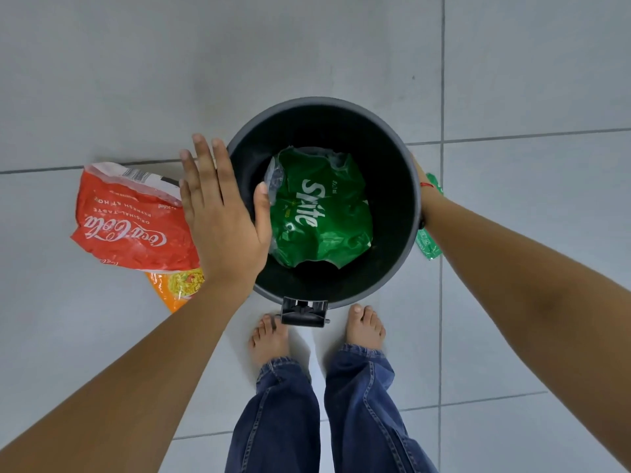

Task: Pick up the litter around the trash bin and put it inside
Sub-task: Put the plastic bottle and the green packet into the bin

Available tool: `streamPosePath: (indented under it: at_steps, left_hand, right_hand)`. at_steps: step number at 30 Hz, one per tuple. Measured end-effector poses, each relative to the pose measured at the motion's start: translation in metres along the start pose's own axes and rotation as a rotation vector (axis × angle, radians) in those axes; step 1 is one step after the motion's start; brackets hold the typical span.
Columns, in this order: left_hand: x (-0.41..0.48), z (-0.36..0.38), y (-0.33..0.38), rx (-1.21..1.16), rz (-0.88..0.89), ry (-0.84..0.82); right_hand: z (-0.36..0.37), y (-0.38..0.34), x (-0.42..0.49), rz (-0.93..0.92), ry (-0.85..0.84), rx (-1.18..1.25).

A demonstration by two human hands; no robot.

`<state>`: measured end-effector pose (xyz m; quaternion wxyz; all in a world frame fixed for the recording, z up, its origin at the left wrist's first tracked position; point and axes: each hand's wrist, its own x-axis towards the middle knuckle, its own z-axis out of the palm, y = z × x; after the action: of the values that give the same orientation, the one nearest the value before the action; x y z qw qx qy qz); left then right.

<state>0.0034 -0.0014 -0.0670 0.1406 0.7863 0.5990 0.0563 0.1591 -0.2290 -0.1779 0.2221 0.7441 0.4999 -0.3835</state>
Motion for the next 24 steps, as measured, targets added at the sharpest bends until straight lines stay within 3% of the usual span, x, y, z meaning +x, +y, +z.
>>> streamPosePath:
  at_steps: [3,6,7,9,11,13,15,17,19,21,23,24]
  left_hand:
    - [0.0,0.0,0.001,0.009,0.003,-0.002]
    - [0.0,-0.001,0.002,0.014,-0.007,-0.01]
    - [0.0,-0.002,0.002,0.015,-0.009,-0.016]
    - [0.0,-0.003,0.002,0.012,-0.014,-0.026]
    - [0.0,-0.003,0.003,0.006,-0.018,-0.037]
    - [0.0,-0.004,0.003,0.003,-0.024,-0.044]
    - [0.0,-0.004,0.003,0.003,-0.026,-0.045]
    - [0.0,-0.005,0.003,-0.004,-0.024,-0.044]
    - [0.0,-0.005,0.003,-0.009,-0.023,-0.043]
    - [0.0,-0.005,0.004,-0.013,-0.029,-0.041]
    - [-0.001,-0.005,0.004,-0.013,-0.027,-0.04]
    - [-0.001,-0.005,0.003,-0.013,-0.021,-0.038]
  right_hand:
    - [-0.03,-0.003,-0.008,-0.052,0.102,-0.011]
    - [-0.175,0.028,0.042,0.069,0.557,0.109]
    - [-0.206,0.029,0.055,0.145,0.577,0.121]
    - [-0.22,0.041,0.055,0.445,0.518,0.39]
    - [-0.23,0.033,0.033,0.59,0.699,0.684]
    - [-0.242,0.01,0.006,0.44,0.997,0.931]
    - [-0.249,-0.022,-0.011,0.295,1.151,1.059]
    - [-0.241,-0.063,-0.024,0.183,1.029,1.018]
    - [-0.219,-0.097,-0.032,0.092,0.786,0.861]
    - [-0.203,-0.106,-0.026,0.123,0.609,0.666]
    - [-0.201,-0.099,-0.022,0.13,0.626,0.61]
    - [-0.203,-0.094,-0.023,0.092,0.747,0.631]
